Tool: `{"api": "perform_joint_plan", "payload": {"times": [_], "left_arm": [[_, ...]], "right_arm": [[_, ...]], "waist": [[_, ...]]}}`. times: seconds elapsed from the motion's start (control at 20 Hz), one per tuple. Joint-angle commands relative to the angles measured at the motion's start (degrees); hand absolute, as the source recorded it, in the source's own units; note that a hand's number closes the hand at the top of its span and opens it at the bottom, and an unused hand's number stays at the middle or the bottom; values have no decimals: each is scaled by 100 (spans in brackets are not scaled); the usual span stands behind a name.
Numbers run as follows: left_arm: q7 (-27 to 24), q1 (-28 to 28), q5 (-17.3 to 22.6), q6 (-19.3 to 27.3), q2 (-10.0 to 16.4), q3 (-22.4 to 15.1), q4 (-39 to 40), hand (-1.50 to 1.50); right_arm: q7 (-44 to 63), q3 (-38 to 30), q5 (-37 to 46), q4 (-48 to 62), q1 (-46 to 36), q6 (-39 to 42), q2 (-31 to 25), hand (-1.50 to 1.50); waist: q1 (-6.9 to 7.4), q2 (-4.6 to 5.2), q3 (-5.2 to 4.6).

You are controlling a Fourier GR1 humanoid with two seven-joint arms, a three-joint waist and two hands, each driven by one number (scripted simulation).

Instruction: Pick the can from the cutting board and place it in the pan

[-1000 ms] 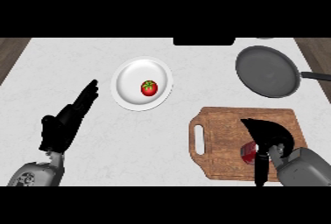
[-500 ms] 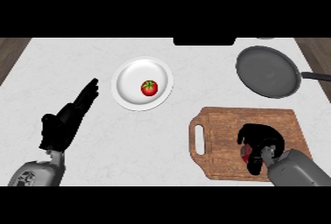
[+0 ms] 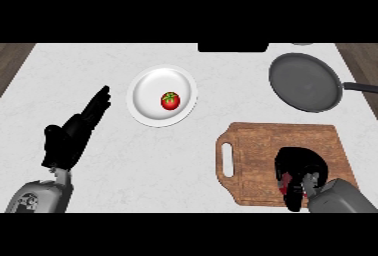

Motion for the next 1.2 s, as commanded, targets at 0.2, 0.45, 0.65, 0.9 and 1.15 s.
{"api": "perform_joint_plan", "payload": {"times": [0.2,0.45,0.65,0.9,1.15], "left_arm": [[-182,111,-12,-217,25,199,54,0],[-69,179,-4,-145,6,212,5,0],[-106,292,-77,-146,-10,140,1,0],[-104,218,-196,26,-289,-43,-98,0],[-385,93,-127,-209,-91,285,293,0]], "right_arm": [[805,-305,351,-1263,8,236,375,150],[-391,281,1453,-2008,176,-1553,643,150],[-1080,184,2110,-2680,133,-2613,477,150],[-1516,184,3076,-2824,397,-3924,477,150],[-1165,-12,3235,-3116,587,-3997,982,150]], "waist": [[-30,5,11],[-89,-30,24],[-133,-52,29],[-61,-1,25],[-34,16,13]]}}
